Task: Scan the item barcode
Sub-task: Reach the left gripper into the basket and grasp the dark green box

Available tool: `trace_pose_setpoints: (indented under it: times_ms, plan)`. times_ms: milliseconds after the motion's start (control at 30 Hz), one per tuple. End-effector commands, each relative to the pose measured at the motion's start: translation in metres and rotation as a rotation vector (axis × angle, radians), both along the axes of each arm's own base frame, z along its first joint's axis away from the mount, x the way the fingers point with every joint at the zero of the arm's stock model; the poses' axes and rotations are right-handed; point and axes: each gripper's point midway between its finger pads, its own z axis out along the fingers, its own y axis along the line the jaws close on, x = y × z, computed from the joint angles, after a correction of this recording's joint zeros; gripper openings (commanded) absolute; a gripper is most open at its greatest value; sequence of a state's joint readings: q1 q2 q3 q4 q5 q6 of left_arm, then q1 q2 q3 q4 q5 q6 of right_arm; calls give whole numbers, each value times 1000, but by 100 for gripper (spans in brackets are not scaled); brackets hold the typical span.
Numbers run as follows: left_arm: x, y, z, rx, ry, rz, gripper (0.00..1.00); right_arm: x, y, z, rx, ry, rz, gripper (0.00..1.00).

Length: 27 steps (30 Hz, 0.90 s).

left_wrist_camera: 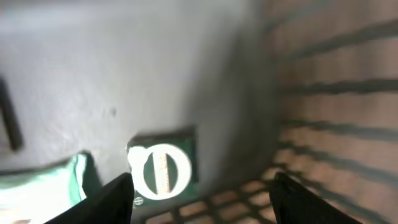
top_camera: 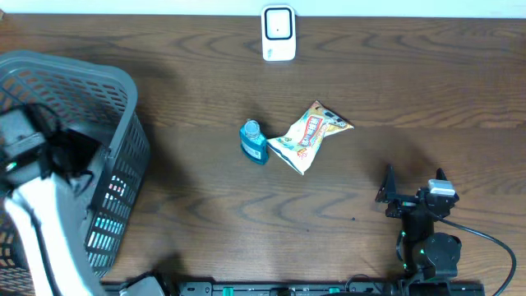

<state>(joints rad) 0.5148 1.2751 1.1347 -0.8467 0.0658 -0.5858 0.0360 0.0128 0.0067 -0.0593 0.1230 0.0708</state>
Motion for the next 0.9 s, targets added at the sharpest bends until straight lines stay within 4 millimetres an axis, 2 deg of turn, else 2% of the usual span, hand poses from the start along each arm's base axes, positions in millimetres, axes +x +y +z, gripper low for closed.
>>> trace_pose_setpoints:
  times_ms: [0, 100, 167, 233, 333, 367, 400, 433, 467, 600, 700, 867]
  plan:
    - [-3, 1, 84, 132, -200, -20, 70, 0, 3, -1, -9, 2, 14, 99]
    - [-16, -14, 140, 195, -369, -38, 70, 0, 3, -1, -9, 2, 14, 99]
    - [-29, -20, 157, 231, -423, -32, 70, 0, 3, -1, -9, 2, 14, 99]
    - [-43, -16, 157, 272, -401, 9, 71, 0, 3, -1, -9, 2, 14, 99]
    - [-50, -10, 131, 251, -286, 43, 72, 0, 3, -1, -9, 2, 14, 99]
    - [-49, -8, 113, 212, -222, 55, 80, 0, 3, -1, -9, 2, 14, 99]
    - [-47, -7, 101, 184, -176, 55, 83, 0, 3, -1, -9, 2, 14, 99]
    - [-44, -5, 90, 162, -136, 53, 93, 0, 3, -1, -9, 2, 14, 99]
    - [-39, -2, 80, 142, -99, 51, 98, 0, 3, -1, -9, 2, 14, 99]
    - [-21, 2, 41, 48, 17, 28, 98, 0, 3, -1, -9, 2, 14, 99]
    - [-20, 0, 5, -19, 160, -23, 98, 0, 3, -1, -9, 2, 14, 99]
    - [-19, -21, -46, -249, 309, -10, 98, 0, 3, -1, -9, 2, 14, 99]
